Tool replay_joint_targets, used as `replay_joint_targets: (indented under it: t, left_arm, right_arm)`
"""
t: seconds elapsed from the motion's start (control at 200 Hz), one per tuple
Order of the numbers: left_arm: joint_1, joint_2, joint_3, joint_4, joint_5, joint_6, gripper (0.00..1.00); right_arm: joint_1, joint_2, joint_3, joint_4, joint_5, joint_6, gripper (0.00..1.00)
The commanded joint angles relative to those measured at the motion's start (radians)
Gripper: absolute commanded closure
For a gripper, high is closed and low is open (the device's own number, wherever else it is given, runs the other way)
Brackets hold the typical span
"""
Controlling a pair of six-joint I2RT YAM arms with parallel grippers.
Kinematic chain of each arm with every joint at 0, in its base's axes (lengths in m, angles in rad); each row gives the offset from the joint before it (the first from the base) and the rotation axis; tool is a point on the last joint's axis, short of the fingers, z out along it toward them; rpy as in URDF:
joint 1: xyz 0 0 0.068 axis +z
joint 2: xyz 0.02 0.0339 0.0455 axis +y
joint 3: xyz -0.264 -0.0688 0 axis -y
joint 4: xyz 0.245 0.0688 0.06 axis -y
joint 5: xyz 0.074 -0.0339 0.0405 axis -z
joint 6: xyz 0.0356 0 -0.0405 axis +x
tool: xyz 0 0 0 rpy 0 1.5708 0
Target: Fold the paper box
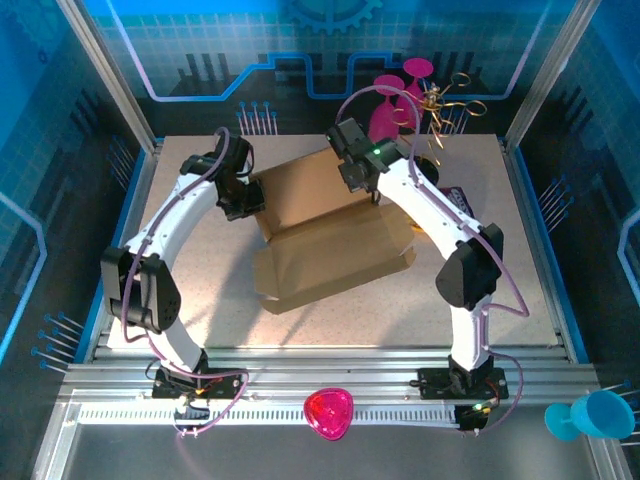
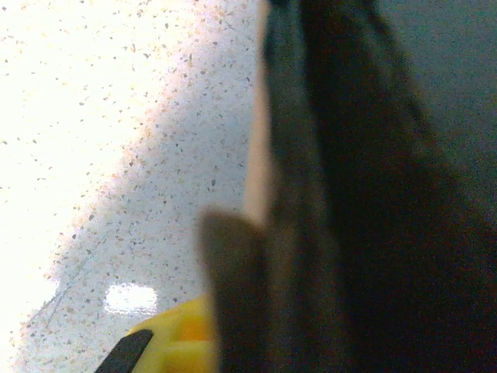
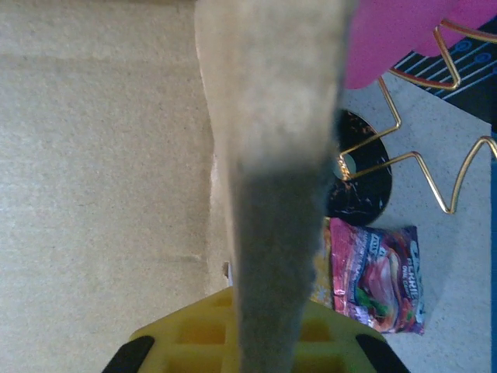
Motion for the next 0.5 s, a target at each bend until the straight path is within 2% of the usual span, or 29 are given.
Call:
replay_joint_targets:
  t: [0.0,0.125,0.35,0.495]
  left_arm:
    - [0.002,0.008,0.054,-0.053,-0.076,-0.055,1.0]
    - [-0.007,0.013,0.059,-0.056,-0.09,-0.059,1.0]
    - [-0.017,0.028,0.072,-0.109,-0.214,-0.083,1.0]
    - [-0.018,0.032,0.062,-0.107,-0.25,-0.09,1.0]
  right_arm:
    - [0.002,0.037,0.052,-0.174,0.119,0.049,1.0]
    - [0.012,0.035,0.058,-0.165,0.093,0.042,1.0]
    - [0.034,0.021,0.066,-0.17,0.078,0.066,1.0]
    - [0.051,0.012,0.054,-0.17,0.091,0.098,1.0]
